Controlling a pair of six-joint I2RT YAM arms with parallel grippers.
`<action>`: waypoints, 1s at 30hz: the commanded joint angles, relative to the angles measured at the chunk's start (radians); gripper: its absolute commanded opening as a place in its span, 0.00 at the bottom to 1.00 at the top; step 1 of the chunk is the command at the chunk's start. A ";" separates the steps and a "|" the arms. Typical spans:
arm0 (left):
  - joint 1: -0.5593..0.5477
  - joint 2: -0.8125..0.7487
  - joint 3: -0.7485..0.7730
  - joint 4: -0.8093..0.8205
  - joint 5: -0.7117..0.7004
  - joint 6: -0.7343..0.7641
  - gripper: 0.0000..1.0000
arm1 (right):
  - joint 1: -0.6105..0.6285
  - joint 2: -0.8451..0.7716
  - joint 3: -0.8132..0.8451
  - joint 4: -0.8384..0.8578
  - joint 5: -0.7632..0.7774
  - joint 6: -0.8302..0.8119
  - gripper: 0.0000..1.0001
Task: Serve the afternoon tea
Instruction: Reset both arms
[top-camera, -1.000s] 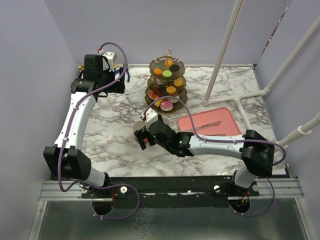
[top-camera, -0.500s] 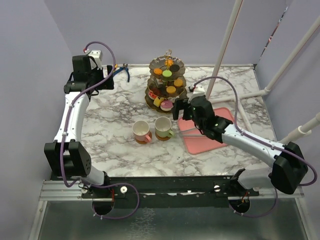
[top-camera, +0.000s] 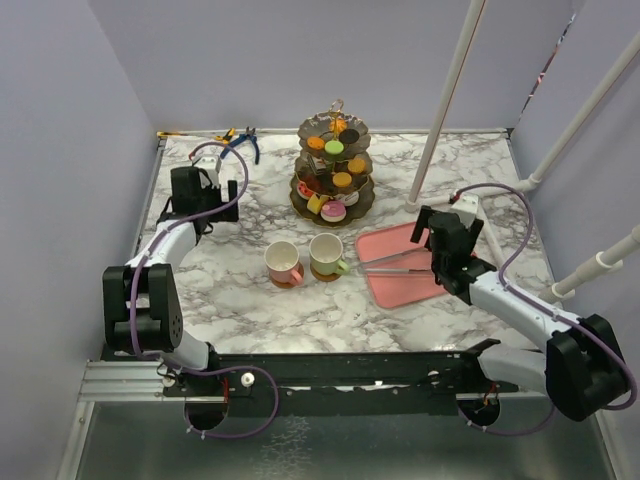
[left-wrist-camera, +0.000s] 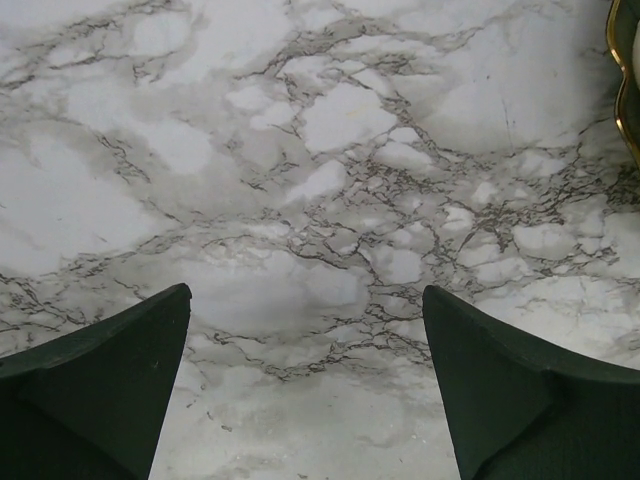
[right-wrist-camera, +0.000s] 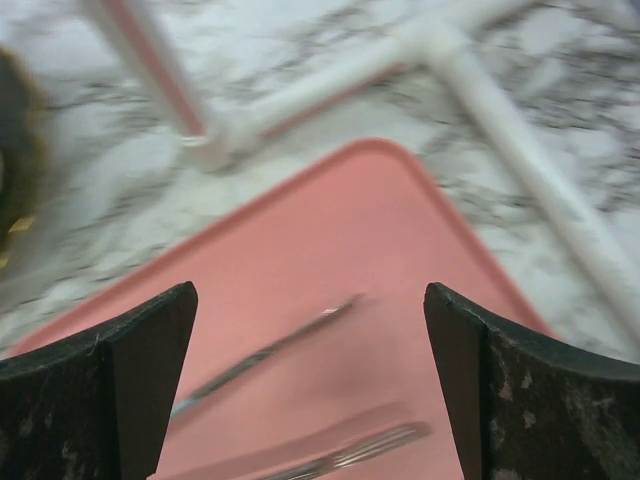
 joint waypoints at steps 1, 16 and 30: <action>0.009 -0.044 -0.197 0.396 -0.035 0.016 0.99 | -0.080 0.031 -0.071 0.147 0.266 -0.115 1.00; 0.014 0.037 -0.550 1.052 0.006 -0.117 0.99 | -0.296 0.183 -0.331 0.907 0.048 -0.373 1.00; 0.011 0.072 -0.713 1.339 -0.081 -0.156 0.99 | -0.456 0.346 -0.280 0.972 -0.319 -0.314 1.00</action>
